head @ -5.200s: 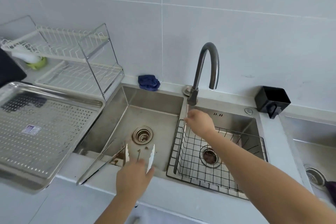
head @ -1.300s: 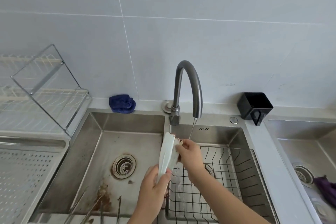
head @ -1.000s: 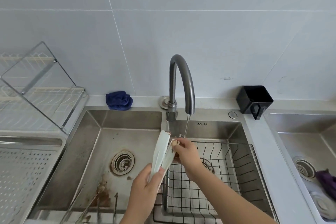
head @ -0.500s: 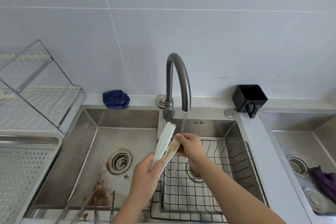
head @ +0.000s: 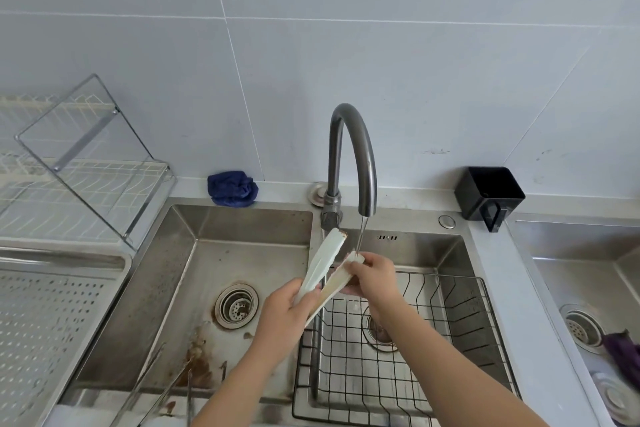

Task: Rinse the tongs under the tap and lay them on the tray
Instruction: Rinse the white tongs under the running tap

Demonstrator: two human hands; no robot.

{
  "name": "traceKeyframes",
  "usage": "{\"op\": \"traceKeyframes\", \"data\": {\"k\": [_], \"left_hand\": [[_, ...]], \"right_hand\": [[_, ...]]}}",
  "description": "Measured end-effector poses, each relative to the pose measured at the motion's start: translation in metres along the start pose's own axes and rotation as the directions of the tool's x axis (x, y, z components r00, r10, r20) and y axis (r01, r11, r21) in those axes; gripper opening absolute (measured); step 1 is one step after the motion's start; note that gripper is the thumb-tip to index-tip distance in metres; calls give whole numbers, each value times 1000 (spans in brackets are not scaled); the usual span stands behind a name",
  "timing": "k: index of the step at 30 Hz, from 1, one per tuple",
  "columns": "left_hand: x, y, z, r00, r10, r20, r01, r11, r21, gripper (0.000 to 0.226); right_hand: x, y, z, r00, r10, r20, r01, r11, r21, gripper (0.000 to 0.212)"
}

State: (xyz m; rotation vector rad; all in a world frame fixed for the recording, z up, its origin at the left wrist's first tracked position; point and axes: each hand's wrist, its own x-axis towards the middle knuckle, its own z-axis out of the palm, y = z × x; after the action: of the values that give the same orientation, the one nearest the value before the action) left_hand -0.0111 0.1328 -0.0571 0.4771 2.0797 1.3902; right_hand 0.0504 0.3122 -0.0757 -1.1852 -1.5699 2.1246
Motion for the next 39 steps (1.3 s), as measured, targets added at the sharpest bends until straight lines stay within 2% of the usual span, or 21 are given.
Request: {"op": "traceKeyframes", "data": {"k": [3, 5, 7, 8, 12, 13, 15, 17, 18, 21, 23, 24, 25, 28, 31, 34, 36, 39], "left_hand": [[9, 3, 1, 995, -97, 23, 96, 995, 25, 29], [12, 3, -1, 986, -163, 32, 164, 986, -34, 29], [14, 5, -1, 981, -189, 41, 192, 978, -77, 33], [14, 6, 1, 980, -192, 55, 196, 977, -88, 37], [15, 13, 8, 976, -185, 111, 202, 965, -168, 43], [16, 15, 8, 974, -191, 124, 212, 960, -182, 42], [19, 16, 5, 965, -212, 157, 234, 962, -143, 41], [23, 15, 1, 949, -253, 186, 265, 963, -42, 43], [24, 14, 0, 946, -267, 183, 274, 962, -12, 44], [29, 11, 5, 959, -247, 138, 255, 966, -46, 43], [31, 10, 17, 970, -217, 112, 229, 968, -102, 27], [32, 9, 22, 974, -205, 93, 215, 971, -108, 15], [34, 7, 27, 978, -193, 75, 201, 974, -103, 13], [36, 1, 34, 984, -171, 40, 174, 980, -99, 25], [40, -3, 38, 989, -150, -12, 149, 985, -86, 23], [45, -7, 42, 988, -150, -45, 145, 984, -99, 18], [45, -9, 43, 985, -163, -64, 154, 980, -124, 14], [42, -6, 47, 983, -181, -40, 171, 967, -187, 13]], "right_hand": [[0, -1, 1, 999, 4, -37, -3, 999, 33, 16], [-2, 0, 0, 999, 8, 37, -10, 999, 43, 15], [-4, 4, 1, 994, 11, 106, -10, 1000, -8, 31], [-5, 5, 2, 996, 11, 92, -8, 999, -37, 34], [3, 1, -1, 989, -56, -140, 48, 997, -55, 9], [4, -2, -3, 984, -63, -164, 57, 998, -38, 11], [5, -2, -5, 986, -79, -145, 79, 997, -6, 14], [0, 1, -5, 990, -111, -91, 112, 994, -1, 8], [-3, 2, -5, 990, -121, -66, 123, 992, 14, 5], [-11, 6, -2, 996, -84, -8, 84, 995, 61, 27], [-15, 10, 4, 998, -58, 33, 57, 998, 28, 36], [-16, 12, 8, 998, -55, 19, 55, 998, 14, 35], [-15, 12, 10, 998, -52, -20, 52, 999, 5, 31], [-7, 10, 7, 991, -32, -131, 36, 999, 27, 9], [-5, 7, 2, 989, -39, -141, 52, 995, 89, 13], [-14, 9, 1, 996, -66, -64, 74, 987, 144, 24], [-15, 7, -4, 998, -64, -26, 65, 997, 35, 25], [-9, -1, -12, 992, -85, -91, 79, 995, -64, 11]]}}
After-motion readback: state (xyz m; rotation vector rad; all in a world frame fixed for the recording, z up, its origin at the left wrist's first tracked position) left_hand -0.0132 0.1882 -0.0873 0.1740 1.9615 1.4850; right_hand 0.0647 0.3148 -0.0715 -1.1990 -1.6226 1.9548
